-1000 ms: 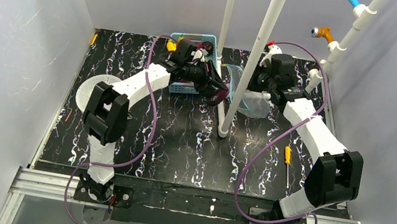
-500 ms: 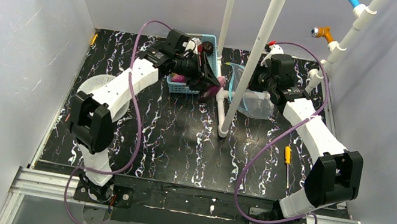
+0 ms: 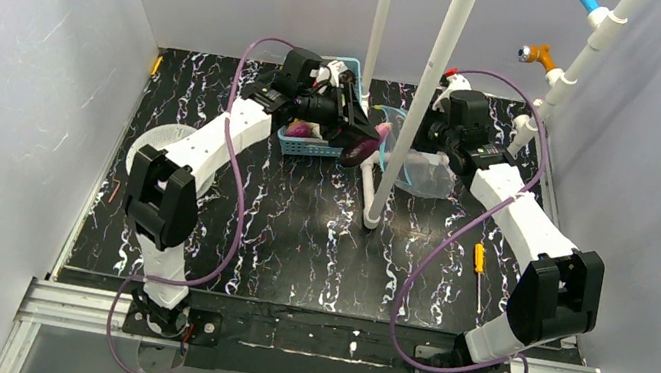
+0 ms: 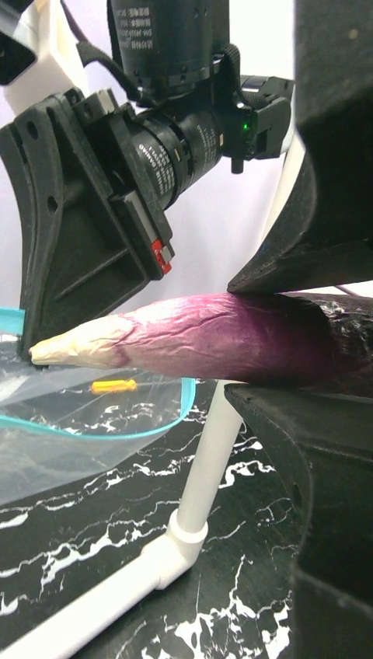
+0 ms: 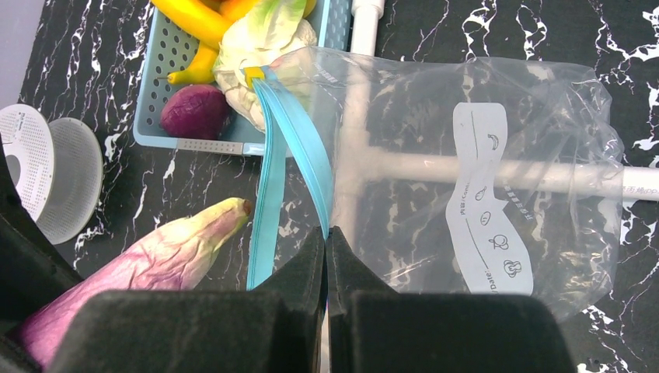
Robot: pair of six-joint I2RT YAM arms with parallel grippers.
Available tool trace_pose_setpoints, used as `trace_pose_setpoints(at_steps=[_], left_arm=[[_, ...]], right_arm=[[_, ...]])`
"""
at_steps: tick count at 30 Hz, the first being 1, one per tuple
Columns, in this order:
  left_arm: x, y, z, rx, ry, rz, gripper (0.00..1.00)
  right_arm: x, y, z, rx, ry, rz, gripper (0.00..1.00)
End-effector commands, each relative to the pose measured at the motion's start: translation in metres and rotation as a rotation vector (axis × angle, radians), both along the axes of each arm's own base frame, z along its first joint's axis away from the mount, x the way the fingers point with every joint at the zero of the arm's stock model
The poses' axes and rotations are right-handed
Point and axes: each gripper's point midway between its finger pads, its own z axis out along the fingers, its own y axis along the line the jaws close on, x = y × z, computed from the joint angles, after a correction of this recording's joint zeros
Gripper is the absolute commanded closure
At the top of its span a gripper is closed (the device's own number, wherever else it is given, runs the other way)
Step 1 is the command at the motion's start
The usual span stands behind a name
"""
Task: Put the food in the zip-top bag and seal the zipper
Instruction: Place the fake vegetable in the zipper food storage bag.
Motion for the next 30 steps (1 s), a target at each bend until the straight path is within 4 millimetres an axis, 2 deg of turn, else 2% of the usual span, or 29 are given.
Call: trace_pose_setpoints(at_steps=[1, 5, 8, 13, 19, 24, 30], left_arm=[[-0.009, -0.005, 0.022, -0.075, -0.047, -0.051, 1.0], [-0.009, -0.011, 0.014, -0.079, -0.023, -0.057, 1.0], [0.0, -0.015, 0.0, -0.062, 0.025, -0.025, 1.0], [0.026, -0.018, -0.024, -0.011, 0.038, 0.059, 1.0], [0.066, -0.025, -0.057, 0.045, 0.034, 0.163, 1.0], [0.094, -0.02, -0.069, 0.088, -0.034, 0.284, 1.0], [0.111, -0.015, -0.071, 0.161, -0.165, 0.381, 1.0]], right_arm=[[0.004, 0.005, 0.011, 0.017, -0.037, 0.015, 0.99], [0.002, 0.008, 0.013, 0.025, -0.037, 0.028, 0.99], [0.0, 0.01, 0.016, 0.034, -0.049, 0.036, 0.99], [-0.004, 0.011, 0.024, 0.052, -0.079, 0.051, 0.99], [-0.013, 0.02, 0.034, 0.09, -0.113, 0.107, 0.99], [-0.018, 0.024, 0.039, 0.112, -0.134, 0.14, 0.99], [-0.021, 0.03, 0.039, 0.133, -0.122, 0.168, 0.99]])
